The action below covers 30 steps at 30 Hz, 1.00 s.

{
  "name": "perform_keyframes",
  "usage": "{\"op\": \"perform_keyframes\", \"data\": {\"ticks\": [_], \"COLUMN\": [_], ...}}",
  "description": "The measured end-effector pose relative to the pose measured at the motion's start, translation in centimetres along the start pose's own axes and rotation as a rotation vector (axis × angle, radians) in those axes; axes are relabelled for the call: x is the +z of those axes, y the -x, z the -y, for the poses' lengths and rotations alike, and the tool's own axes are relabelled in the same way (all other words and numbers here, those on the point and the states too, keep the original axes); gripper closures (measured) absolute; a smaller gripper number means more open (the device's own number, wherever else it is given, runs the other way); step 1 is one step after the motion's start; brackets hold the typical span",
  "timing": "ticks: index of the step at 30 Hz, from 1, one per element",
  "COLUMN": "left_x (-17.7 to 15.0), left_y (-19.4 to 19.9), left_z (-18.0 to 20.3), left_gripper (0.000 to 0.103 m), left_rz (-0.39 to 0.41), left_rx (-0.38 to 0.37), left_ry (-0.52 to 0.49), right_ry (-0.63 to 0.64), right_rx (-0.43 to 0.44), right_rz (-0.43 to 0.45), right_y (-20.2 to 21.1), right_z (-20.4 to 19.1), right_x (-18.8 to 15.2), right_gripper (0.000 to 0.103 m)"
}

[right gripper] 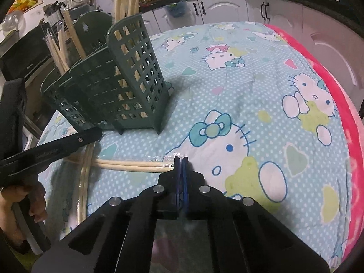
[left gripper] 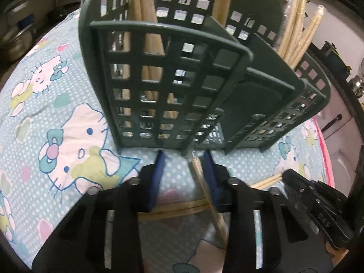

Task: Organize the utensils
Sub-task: 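Close the right gripper on a chopstick while the left gripper grasps another, then lift the held chopsticks with both grippers up above the green caddy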

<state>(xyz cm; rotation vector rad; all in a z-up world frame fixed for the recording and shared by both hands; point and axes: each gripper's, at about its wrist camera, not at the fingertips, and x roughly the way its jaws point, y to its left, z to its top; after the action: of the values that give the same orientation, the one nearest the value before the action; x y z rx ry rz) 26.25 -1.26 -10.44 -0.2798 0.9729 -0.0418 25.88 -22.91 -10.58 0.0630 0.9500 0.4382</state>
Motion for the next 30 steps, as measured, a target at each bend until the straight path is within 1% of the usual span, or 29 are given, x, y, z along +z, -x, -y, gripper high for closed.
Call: {"op": "perform_keyframes", "data": {"ticks": [3, 5, 9, 12, 18, 23, 27, 30], "left_x": [0.2, 0.2, 0.1, 0.1, 0.9, 1.7, 2.2, 2.5], "left_y": [0.4, 0.7, 1.8, 3.5, 8.4, 12.1, 14.5, 16.3], "left_z": [-0.8, -0.9, -1.9, -2.1, -2.1, -1.3, -0.3, 0.2], "left_gripper": [0.088, 0.1, 0.1, 0.1, 0.1, 0.1, 0.1, 0.1], "left_rz": [-0.006, -0.011, -0.013, 0.01, 0.094, 0.183, 0.247, 0.281], "left_rx": [-0.017, -0.035, -0.101, -0.139, -0.209, -0.242, -0.264, -0.285], "left_ry": [0.004, 0.01, 0.04, 0.045, 0.027, -0.005, -0.036, -0.056], "right_ry": [0.011, 0.017, 0.037, 0.049, 0.089, 0.149, 0.188, 0.219], "right_rx": [-0.011, -0.018, -0.029, -0.03, -0.018, 0.011, 0.028, 0.036], "right_rz": [0.006, 0.012, 0.04, 0.074, 0.174, 0.251, 0.292, 0.323], "right_y": [0.6, 1.1, 2.5, 4.2, 8.5, 11.7, 13.7, 14.9], "right_z": [-0.4, -0.7, -1.1, -1.5, -3.2, -5.6, -7.6, -8.9], "right_x": [-0.4, -0.6, -0.9, -0.7, 0.1, 1.0, 1.3, 1.7], "right_gripper": [0.101, 0.101, 0.101, 0.102, 0.102, 0.102, 0.102, 0.102]}}
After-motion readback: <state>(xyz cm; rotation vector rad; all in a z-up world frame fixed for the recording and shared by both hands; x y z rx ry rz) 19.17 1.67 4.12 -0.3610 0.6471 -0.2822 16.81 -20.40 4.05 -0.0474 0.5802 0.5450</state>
